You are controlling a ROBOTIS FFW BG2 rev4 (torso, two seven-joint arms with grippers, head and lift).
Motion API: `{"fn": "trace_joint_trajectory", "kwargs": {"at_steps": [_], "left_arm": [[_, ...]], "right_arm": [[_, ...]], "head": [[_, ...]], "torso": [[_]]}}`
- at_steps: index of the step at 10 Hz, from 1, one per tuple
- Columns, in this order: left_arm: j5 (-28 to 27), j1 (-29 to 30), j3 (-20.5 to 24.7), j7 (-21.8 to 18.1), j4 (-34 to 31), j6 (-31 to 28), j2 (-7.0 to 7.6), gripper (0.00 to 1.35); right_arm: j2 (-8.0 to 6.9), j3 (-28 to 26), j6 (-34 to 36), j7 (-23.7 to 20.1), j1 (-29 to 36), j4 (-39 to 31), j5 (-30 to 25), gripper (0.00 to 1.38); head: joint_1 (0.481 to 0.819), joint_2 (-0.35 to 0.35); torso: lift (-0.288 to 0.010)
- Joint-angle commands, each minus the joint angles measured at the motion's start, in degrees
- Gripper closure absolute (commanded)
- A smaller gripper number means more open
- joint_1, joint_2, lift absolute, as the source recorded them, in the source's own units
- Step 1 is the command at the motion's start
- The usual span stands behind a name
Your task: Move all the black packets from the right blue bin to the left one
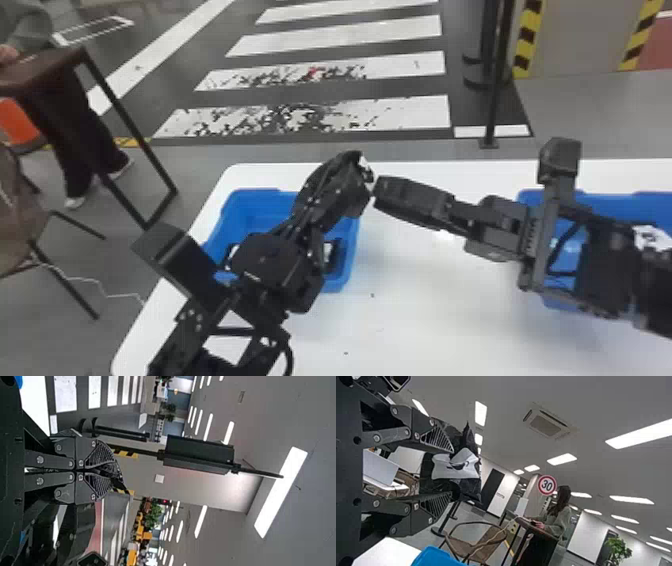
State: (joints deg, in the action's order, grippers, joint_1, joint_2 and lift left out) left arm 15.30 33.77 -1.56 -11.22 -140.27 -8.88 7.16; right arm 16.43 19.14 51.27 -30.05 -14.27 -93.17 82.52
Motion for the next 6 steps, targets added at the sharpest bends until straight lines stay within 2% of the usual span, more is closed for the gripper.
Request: {"fn": "trace_joint_trajectory", "kwargs": {"at_steps": [1, 2, 3, 4, 5, 6], "left_arm": [[-2.8, -1.7, 1.9, 1.3, 3.2, 1.1, -0.57, 1.22], [-6.4, -3.5, 4.4, 2.3, 6.2, 1.6, -1.54, 1.22], [-10.5, -6.6, 6.5, 2.9, 11.8, 2.8, -1.97, 1.22], [-13.2, -11.6, 7.6, 3.7, 21.1, 6.6, -2.06, 1.22], [-13.0, -16.3, 8.4, 4.3, 30.8, 12.8, -1.97, 0.94], [-12.9, -16.8, 9.3, 4.1, 32.1, 15.5, -1.97, 0.25]], "right_arm": [[0.01, -2.5, -0.8, 0.0, 3.7, -0.6, -0.4, 0.07], [0.01, -4.1, -0.8, 0.0, 5.8, -1.1, -0.5, 0.11], [0.01, -5.0, -0.8, 0.0, 7.1, -1.8, -1.1, 0.10], [0.18, -5.4, -0.8, 0.1, 7.5, -2.5, -1.7, 0.10], [0.36, -5.4, -0.7, 0.1, 7.4, -2.8, -2.5, 0.10], [0.45, -6.3, -0.7, 0.1, 7.5, -3.5, -5.1, 0.10]], "head": [[0.684, 0.274], [0.688, 0.277], [0.695, 0.288], [0.695, 0.311], [0.695, 0.331], [0.695, 0.338]], "torso": [[-0.140], [-0.140], [-0.140], [-0.140], [-0.140], [-0.140]]}}
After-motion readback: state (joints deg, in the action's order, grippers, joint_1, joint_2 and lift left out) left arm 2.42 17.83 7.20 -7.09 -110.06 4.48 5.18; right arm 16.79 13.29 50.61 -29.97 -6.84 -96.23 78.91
